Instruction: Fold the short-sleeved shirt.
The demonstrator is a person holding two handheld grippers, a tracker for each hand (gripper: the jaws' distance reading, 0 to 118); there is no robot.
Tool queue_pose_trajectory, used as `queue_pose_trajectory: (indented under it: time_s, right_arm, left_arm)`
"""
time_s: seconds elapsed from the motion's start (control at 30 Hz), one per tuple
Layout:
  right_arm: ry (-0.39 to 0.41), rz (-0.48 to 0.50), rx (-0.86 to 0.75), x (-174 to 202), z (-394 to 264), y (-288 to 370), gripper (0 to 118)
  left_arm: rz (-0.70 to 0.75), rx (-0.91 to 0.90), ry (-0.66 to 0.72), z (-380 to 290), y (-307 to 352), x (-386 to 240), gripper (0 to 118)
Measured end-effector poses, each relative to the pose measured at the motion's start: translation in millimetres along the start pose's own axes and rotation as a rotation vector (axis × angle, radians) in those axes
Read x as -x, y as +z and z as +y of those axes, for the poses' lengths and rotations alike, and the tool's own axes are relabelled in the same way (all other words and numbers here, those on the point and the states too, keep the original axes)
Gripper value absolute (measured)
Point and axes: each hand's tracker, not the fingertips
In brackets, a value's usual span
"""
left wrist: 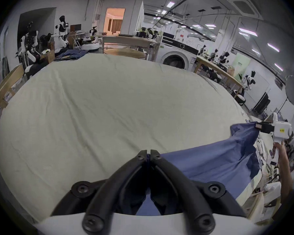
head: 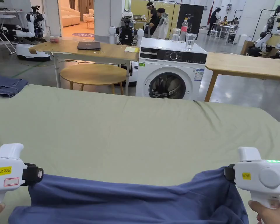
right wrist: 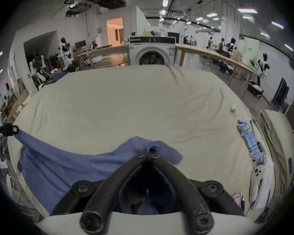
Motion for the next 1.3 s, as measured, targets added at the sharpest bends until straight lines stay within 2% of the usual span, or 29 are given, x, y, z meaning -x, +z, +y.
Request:
queue_pose_trajectory:
  time_s: [0.1,0.37,0.6,0.9,1.1,1.13,1.17,1.2,1.23,1.27,1.3]
  right_arm:
    - [0.003,-0.002,-0.034,3.1,-15.8,28.5,0]
    - [0.013,-0.042,-0.094,4.9,-64.7,93.4,0]
    - [0.001,-0.048,-0.003,6.5,-112.2,122.1,0]
    - [0.04,-0.068,0.301,0.5,-173.3,76.5,0]
    - [0.028,-0.077,0.316,4.3,-179.8,58.2,1]
    - [0.041,-0.09,0.317,7.1,-178.3,56.7,3]
    - [0.052,-0.099,0.318,9.7,-176.7,57.0,11]
    - [0.069,-0.108,0.321,13.1,-173.7,58.8,32]
    - [0.087,-0.126,0.312,16.7,-170.8,64.3,47]
    - [0.108,-0.158,0.294,19.8,-166.9,68.9,47]
    - [0.122,-0.182,0.271,23.7,-161.5,74.7,50]
  left_arm:
    - [-0.003,-0.02,-0.001,-11.8,34.9,-10.2,0]
    - [-0.003,-0.046,-0.009,-41.0,73.4,5.8,0]
    - [-0.004,0.012,-0.015,-77.8,77.9,12.0,0]
    - [0.068,0.3,-0.065,-129.3,35.2,9.5,0]
    - [0.087,0.286,-0.079,-136.1,22.3,3.3,0]
    - [0.09,0.284,-0.086,-137.6,20.4,4.5,0]
    - [0.092,0.284,-0.088,-137.8,20.2,4.4,1]
    - [0.097,0.285,-0.088,-137.1,20.5,3.2,13]
    - [0.099,0.282,-0.086,-135.3,22.4,1.3,25]
    - [0.109,0.266,-0.08,-132.7,24.5,-0.3,25]
    - [0.102,0.233,-0.072,-128.9,27.7,-3.5,30]
